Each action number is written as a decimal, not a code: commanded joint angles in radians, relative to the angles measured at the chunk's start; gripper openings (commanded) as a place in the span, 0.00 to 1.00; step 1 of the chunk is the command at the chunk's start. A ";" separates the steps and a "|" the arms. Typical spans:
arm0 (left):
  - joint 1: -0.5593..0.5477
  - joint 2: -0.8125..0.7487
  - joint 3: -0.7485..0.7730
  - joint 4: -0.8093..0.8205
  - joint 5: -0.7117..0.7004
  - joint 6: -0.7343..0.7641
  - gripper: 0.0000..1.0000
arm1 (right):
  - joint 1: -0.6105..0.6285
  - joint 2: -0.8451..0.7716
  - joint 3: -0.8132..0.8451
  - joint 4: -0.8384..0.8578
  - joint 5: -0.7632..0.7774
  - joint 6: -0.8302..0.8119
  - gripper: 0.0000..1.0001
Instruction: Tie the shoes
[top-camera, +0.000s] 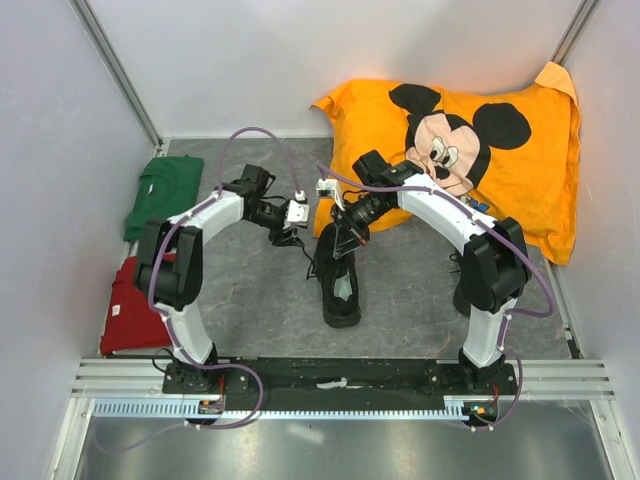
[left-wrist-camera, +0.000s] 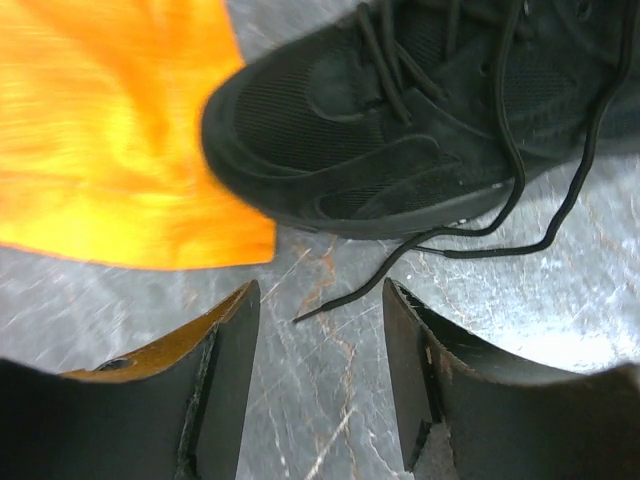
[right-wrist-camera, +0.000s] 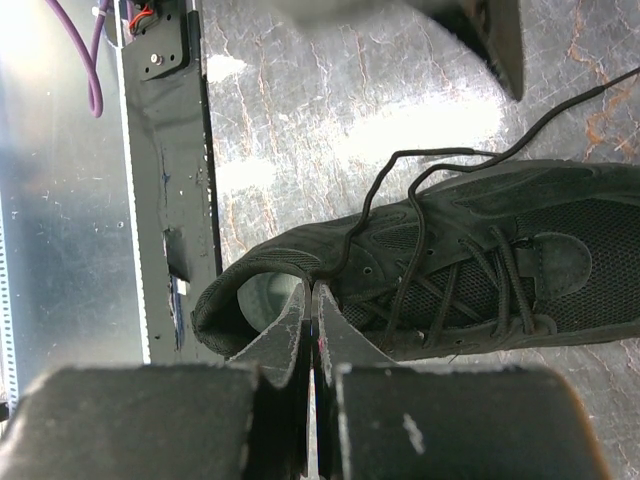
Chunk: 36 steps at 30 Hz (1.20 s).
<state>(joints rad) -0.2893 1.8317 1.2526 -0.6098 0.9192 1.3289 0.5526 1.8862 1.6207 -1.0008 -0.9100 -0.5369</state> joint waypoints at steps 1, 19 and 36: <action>-0.042 0.064 0.088 -0.177 -0.012 0.190 0.60 | 0.003 -0.045 -0.002 0.024 -0.001 0.003 0.00; -0.074 0.233 0.139 -0.301 -0.272 0.250 0.39 | 0.004 -0.045 -0.015 0.025 -0.006 0.018 0.00; 0.119 -0.159 0.032 -0.202 0.027 -0.078 0.02 | 0.004 -0.098 -0.097 0.109 0.049 0.040 0.00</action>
<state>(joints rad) -0.2302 1.8942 1.3220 -0.8490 0.8150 1.3975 0.5526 1.8439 1.5433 -0.9482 -0.8658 -0.5087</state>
